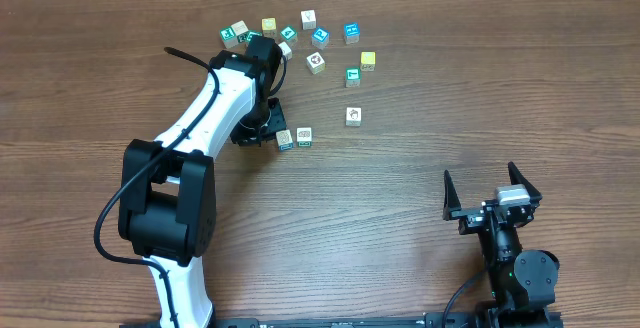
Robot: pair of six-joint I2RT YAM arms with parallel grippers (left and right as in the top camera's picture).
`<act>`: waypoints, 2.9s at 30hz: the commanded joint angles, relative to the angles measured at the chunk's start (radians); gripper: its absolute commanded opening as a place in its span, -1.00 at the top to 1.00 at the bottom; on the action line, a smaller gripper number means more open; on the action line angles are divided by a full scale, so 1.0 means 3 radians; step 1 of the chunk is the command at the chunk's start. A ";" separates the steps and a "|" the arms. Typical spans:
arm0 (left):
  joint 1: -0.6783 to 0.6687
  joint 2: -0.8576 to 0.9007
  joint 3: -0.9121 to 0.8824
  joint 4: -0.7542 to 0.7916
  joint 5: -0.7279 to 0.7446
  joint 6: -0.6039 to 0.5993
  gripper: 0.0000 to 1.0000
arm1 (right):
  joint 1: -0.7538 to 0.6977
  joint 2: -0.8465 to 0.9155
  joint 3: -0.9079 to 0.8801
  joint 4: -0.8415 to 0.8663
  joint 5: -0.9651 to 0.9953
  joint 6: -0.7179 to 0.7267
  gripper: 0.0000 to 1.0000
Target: Form a horizontal line
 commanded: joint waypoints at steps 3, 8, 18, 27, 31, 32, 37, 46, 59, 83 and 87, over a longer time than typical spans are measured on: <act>-0.0015 0.0014 -0.0025 0.0001 0.0025 -0.0019 0.76 | -0.0022 -0.0032 -0.0036 0.0019 -0.0018 -0.0011 -1.00; -0.0017 0.0014 -0.0043 -0.0038 0.0031 -0.0019 0.85 | -0.0022 -0.0032 -0.0036 0.0019 -0.0018 -0.0013 -1.00; -0.0018 0.0014 -0.0337 0.0263 0.0004 -0.0019 0.91 | -0.0022 -0.0032 -0.0036 0.0019 -0.0018 -0.0011 -1.00; -0.0020 0.0014 -0.0342 0.0456 0.0201 -0.0022 0.88 | -0.0022 -0.0032 -0.0036 0.0019 -0.0018 -0.0011 -1.00; -0.0022 0.0014 -0.0342 0.0469 0.0193 -0.0018 0.84 | -0.0022 -0.0032 -0.0036 0.0019 -0.0018 -0.0011 -1.00; -0.0022 0.0014 -0.0342 0.0479 0.0187 -0.0017 0.82 | -0.0022 -0.0032 -0.0036 0.0019 -0.0018 -0.0013 -1.00; -0.0022 0.0014 -0.0342 0.0586 0.0178 0.0008 0.80 | -0.0022 -0.0032 -0.0036 0.0019 -0.0018 -0.0013 -1.00; -0.0022 0.0014 -0.0342 0.0628 0.0179 0.0006 0.81 | -0.0022 -0.0032 -0.0036 0.0019 -0.0018 -0.0013 -1.00; -0.0038 0.0014 -0.0342 0.0741 0.0264 0.0006 0.85 | -0.0022 -0.0032 -0.0036 0.0019 -0.0018 -0.0013 -1.00; -0.0060 0.0015 -0.0360 0.0565 0.0356 -0.0009 0.90 | -0.0022 -0.0032 -0.0036 0.0019 -0.0018 -0.0013 -1.00; -0.0060 0.0018 -0.0409 0.0618 0.0354 -0.0060 0.91 | -0.0022 -0.0032 -0.0036 0.0019 -0.0018 -0.0011 -1.00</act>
